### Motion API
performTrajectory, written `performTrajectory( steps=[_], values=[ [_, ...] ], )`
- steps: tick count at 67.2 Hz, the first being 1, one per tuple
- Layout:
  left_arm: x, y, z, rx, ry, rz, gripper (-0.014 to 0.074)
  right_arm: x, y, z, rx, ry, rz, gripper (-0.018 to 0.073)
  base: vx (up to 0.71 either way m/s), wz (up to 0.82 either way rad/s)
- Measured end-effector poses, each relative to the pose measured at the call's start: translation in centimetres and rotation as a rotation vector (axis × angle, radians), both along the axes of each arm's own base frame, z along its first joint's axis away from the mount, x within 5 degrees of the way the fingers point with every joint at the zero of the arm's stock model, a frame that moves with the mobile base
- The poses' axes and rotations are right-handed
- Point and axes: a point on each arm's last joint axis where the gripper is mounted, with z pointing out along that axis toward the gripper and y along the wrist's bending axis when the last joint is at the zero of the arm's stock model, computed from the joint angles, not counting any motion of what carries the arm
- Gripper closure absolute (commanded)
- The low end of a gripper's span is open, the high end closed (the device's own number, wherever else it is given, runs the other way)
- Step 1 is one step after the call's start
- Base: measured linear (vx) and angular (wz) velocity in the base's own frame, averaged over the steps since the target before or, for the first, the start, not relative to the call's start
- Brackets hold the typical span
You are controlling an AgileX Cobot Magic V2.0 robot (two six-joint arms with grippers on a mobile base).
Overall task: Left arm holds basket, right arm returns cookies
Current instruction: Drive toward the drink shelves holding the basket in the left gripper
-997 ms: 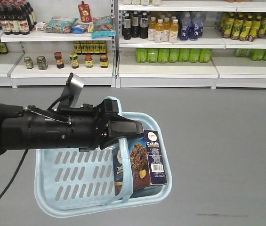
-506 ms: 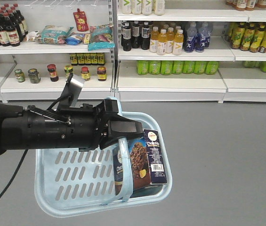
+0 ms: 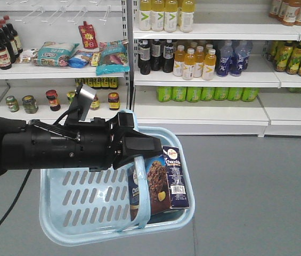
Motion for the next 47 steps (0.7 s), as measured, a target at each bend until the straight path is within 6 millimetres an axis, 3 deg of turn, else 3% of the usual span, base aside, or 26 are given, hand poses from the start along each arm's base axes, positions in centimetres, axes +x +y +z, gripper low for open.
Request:
performTrajectory(
  steps=[25,47],
  values=[
    [0.05,0.02,-0.02,0.003,-0.001,0.006,0.0600,0.00,0.00,0.00,0.000,0.000,0.000,0.0556,0.35,-0.09],
    [0.06,0.03,-0.02,0.003,0.000,0.007,0.0600,0.00,0.00,0.00,0.000,0.000,0.000,0.0556,0.30,-0.41]
  ],
)
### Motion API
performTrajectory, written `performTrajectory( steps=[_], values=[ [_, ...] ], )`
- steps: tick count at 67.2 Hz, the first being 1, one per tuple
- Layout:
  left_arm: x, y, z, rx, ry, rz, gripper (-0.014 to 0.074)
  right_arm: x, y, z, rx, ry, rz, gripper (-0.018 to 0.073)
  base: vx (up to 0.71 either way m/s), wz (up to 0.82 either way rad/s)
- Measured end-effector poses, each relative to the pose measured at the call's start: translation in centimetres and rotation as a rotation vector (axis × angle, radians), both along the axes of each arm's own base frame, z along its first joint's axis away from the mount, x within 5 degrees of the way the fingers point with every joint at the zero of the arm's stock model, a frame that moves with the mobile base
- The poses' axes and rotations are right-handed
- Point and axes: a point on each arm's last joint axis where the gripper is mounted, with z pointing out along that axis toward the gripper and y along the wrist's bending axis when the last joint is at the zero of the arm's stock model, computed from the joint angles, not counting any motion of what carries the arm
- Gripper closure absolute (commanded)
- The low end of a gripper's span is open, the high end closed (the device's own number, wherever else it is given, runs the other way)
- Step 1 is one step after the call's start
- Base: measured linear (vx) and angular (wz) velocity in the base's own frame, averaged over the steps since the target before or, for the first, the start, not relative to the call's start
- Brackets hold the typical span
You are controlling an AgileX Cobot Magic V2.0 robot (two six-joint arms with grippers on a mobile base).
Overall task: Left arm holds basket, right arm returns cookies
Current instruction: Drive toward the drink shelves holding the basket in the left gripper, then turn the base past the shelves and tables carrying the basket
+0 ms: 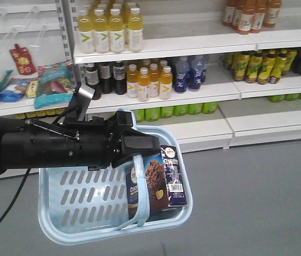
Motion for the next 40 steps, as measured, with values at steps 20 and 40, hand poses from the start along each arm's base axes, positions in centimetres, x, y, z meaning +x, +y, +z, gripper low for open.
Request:
performTrajectory(
  steps=[20,40],
  values=[
    [0.01,0.00,0.00,0.000,0.000,0.001,0.0600,0.00,0.00,0.00,0.000,0.000,0.000,0.0556,0.26,-0.58],
    [0.00,0.00,0.00,0.000,0.000,0.000,0.0600,0.00,0.00,0.00,0.000,0.000,0.000,0.0556,0.25,-0.67]
  ],
)
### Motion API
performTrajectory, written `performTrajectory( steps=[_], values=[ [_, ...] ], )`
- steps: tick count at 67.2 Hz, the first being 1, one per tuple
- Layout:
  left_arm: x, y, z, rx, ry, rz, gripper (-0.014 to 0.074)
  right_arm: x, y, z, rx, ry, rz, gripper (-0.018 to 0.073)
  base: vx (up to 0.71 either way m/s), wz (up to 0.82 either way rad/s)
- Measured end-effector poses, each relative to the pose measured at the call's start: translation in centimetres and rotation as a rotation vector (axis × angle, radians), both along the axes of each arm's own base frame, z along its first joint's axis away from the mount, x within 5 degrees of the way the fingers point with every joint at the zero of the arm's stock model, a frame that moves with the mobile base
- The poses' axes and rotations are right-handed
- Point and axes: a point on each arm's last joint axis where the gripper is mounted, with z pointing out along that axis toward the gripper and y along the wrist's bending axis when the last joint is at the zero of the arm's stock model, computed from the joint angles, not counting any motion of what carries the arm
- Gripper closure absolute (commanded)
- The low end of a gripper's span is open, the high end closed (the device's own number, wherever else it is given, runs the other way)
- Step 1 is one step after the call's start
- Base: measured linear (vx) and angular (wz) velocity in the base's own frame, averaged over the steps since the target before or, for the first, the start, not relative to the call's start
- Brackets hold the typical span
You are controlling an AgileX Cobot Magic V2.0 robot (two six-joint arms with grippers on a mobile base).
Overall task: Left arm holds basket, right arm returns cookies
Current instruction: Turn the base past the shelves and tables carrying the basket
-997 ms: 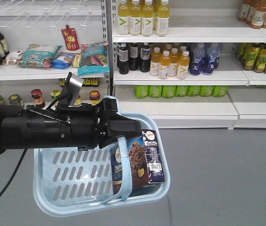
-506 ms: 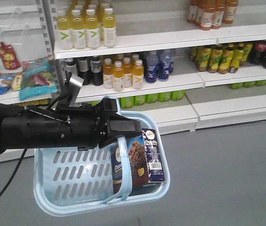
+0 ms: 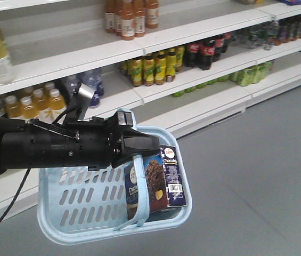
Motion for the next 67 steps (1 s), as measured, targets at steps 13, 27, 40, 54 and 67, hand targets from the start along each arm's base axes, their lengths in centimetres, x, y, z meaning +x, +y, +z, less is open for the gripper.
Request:
performTrajectory(
  steps=[13,27,40,54,67],
  values=[
    [0.01,0.00,0.00,0.001,0.000,0.001,0.0600,0.00,0.00,0.00,0.000,0.000,0.000,0.0556,0.23,-0.76],
    [0.01,0.00,0.00,0.001,0.000,0.001,0.0600,0.00,0.00,0.00,0.000,0.000,0.000,0.0556,0.20,-0.77],
    [0.00,0.00,0.00,0.000,0.000,0.000,0.0600,0.00,0.00,0.00,0.000,0.000,0.000,0.0556,0.18,-0.71],
    [0.00,0.00,0.00,0.000,0.000,0.000,0.0600,0.00,0.00,0.00,0.000,0.000,0.000,0.0556,0.17,-0.66],
    [0.00,0.00,0.00,0.000,0.000,0.000,0.0600,0.00,0.00,0.00,0.000,0.000,0.000,0.0556,0.16,-0.62]
  ],
)
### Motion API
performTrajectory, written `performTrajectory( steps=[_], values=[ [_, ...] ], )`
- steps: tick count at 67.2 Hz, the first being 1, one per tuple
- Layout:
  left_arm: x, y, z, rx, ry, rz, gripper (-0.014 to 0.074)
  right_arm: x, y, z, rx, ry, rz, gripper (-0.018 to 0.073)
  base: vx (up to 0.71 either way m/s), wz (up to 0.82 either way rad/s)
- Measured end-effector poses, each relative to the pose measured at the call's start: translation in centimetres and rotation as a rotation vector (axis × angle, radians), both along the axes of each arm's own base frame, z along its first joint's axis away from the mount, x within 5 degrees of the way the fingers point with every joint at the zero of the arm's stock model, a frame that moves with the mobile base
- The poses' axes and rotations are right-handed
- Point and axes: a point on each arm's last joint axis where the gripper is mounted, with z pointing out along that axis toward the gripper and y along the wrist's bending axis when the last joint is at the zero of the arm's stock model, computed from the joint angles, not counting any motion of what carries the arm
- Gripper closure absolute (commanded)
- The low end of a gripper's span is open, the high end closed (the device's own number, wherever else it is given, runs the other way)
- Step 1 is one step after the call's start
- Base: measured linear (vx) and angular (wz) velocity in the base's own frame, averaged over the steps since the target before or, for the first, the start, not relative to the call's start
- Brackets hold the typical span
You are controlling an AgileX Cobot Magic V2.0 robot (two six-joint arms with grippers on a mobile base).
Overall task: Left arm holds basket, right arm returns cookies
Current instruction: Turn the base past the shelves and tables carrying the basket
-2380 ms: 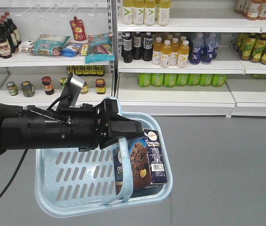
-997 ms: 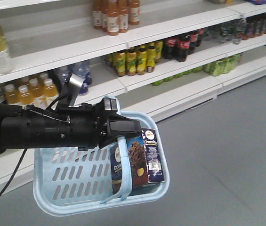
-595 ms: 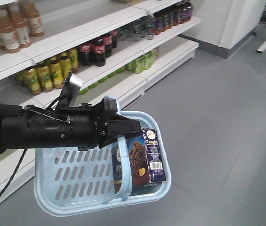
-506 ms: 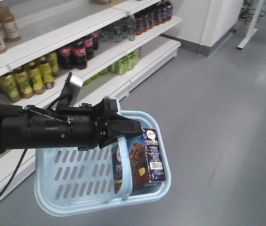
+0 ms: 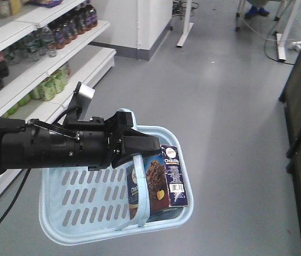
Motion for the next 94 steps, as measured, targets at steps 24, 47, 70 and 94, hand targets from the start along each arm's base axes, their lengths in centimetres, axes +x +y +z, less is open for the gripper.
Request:
performTrajectory(
  steps=[24,47,70,94],
  values=[
    [0.00,0.00,0.00,0.000,0.000,0.000,0.0600,0.00,0.00,0.00,0.000,0.000,0.000,0.0556,0.14,-0.53],
    [-0.03,-0.02,0.02,-0.002,0.000,-0.004,0.0600,0.00,0.00,0.00,0.000,0.000,0.000,0.0556,0.13,-0.30],
    [-0.05,-0.03,0.03,-0.003,0.001,-0.006,0.0600,0.00,0.00,0.00,0.000,0.000,0.000,0.0556,0.22,-0.11],
    [-0.06,-0.03,0.03,-0.004,0.001,-0.007,0.0600,0.00,0.00,0.00,0.000,0.000,0.000,0.0556,0.30,0.07]
  ],
)
